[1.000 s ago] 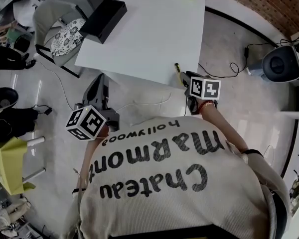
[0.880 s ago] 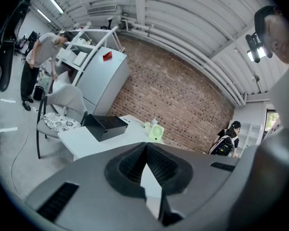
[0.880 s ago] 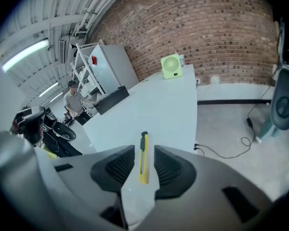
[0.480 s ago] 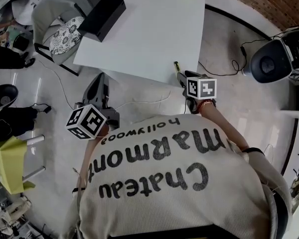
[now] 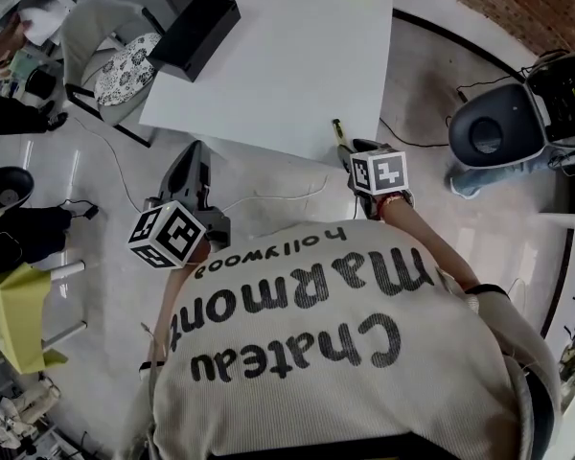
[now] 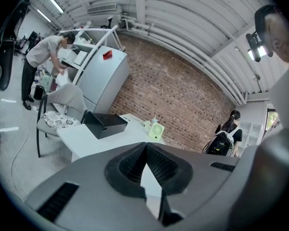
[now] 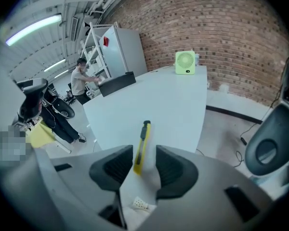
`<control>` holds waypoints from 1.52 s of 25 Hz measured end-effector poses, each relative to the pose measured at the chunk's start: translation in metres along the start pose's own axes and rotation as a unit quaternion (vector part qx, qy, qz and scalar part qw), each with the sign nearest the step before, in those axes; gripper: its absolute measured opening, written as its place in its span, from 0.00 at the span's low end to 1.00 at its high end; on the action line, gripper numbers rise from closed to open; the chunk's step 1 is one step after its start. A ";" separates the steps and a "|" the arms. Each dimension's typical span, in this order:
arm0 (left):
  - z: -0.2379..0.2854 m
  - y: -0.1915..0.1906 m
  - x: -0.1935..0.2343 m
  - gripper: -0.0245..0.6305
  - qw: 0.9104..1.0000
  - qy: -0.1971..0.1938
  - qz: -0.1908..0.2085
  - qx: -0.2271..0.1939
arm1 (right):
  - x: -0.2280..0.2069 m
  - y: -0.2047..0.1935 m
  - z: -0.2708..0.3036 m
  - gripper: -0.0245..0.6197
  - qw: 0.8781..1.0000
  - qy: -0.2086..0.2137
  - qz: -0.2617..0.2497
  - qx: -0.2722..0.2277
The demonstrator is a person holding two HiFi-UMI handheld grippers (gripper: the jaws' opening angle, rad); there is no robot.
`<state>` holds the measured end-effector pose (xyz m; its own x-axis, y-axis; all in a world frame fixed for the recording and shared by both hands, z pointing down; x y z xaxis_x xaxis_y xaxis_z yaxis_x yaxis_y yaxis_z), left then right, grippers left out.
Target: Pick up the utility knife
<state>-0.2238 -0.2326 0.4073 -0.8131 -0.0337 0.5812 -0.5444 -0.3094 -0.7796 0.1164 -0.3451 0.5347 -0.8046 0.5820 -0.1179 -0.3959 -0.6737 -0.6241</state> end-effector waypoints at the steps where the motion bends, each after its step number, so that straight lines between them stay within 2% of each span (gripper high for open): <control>1: 0.001 -0.001 -0.001 0.04 1.000 -0.001 0.000 0.001 | 0.000 0.000 0.000 0.28 1.000 -0.001 -0.006 0.000; 5: 0.002 -0.002 -0.002 0.04 1.000 -0.002 0.000 0.001 | 0.001 0.000 0.001 0.27 1.000 -0.008 -0.029 0.001; 12: 0.001 0.000 -0.003 0.04 1.000 -0.004 0.003 -0.010 | 0.003 -0.001 0.001 0.25 0.999 -0.015 -0.035 0.005; 19: -0.011 -0.016 0.000 0.04 1.000 -0.006 0.007 -0.012 | 0.011 -0.017 0.004 0.23 0.997 -0.030 -0.070 0.013; 27: -0.017 -0.006 0.001 0.04 1.000 -0.002 0.005 -0.013 | 0.009 -0.007 0.003 0.20 0.998 -0.039 -0.042 0.012; 38: -0.034 0.000 0.008 0.04 1.000 0.008 -0.001 -0.001 | 0.012 -0.004 0.000 0.14 0.997 -0.061 -0.035 0.011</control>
<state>-0.2370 -0.2006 0.4042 -0.8155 -0.0180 0.5785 -0.5461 -0.3068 -0.7795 0.1085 -0.3354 0.5363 -0.8215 0.5699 0.0208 -0.4620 -0.6438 -0.6100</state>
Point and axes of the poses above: the fingertips, and each gripper's own axes: z forward along the fingers, x to its left, y out of its top, the point moved 10 cm from there along -z, backward along the fingers, and after that the axes turned 7 degrees about -z, right-handed, at the moved point
